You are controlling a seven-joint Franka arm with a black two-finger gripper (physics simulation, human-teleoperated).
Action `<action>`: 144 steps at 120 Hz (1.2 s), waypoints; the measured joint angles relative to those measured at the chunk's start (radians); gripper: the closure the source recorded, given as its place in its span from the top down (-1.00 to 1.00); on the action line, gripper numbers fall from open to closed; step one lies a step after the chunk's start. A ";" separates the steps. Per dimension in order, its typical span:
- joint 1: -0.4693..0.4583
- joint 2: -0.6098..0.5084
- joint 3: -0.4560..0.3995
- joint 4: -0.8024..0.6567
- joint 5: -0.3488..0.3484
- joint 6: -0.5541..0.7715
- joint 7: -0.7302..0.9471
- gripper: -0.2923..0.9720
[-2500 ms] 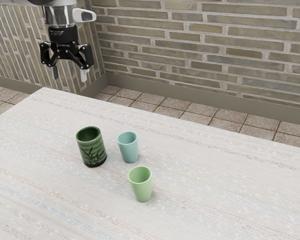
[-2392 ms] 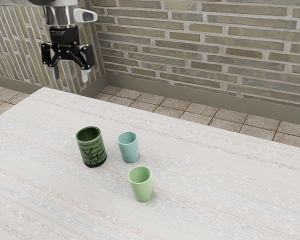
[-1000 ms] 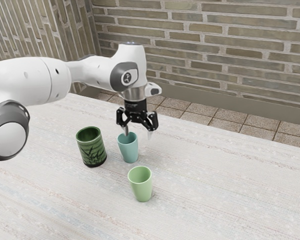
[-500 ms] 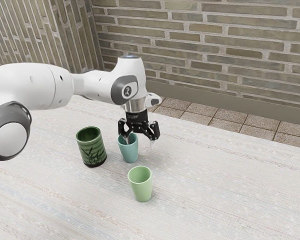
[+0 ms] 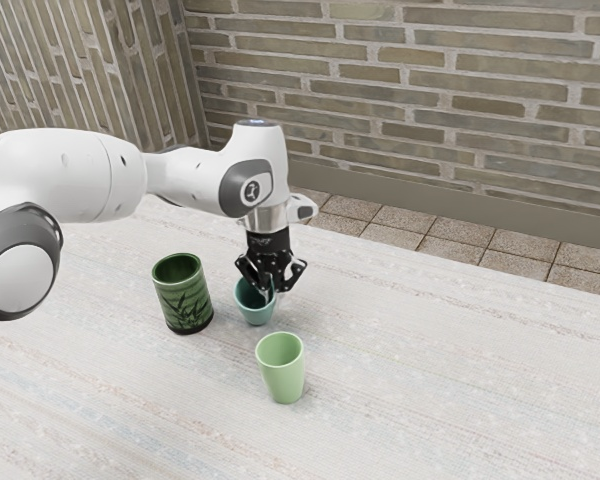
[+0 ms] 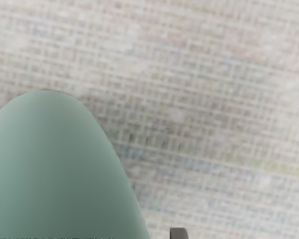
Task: Place the left cup onto the right cup
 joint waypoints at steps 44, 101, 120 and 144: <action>-0.022 -0.116 0.016 0.016 0.095 -0.041 -0.019 -0.69; -0.143 -0.292 0.011 -0.085 0.135 -0.084 -0.050 -0.71; -0.180 -0.332 0.007 -0.154 0.130 -0.075 -0.076 -0.71; -0.226 -0.367 0.006 -0.223 0.127 -0.050 -0.112 -0.71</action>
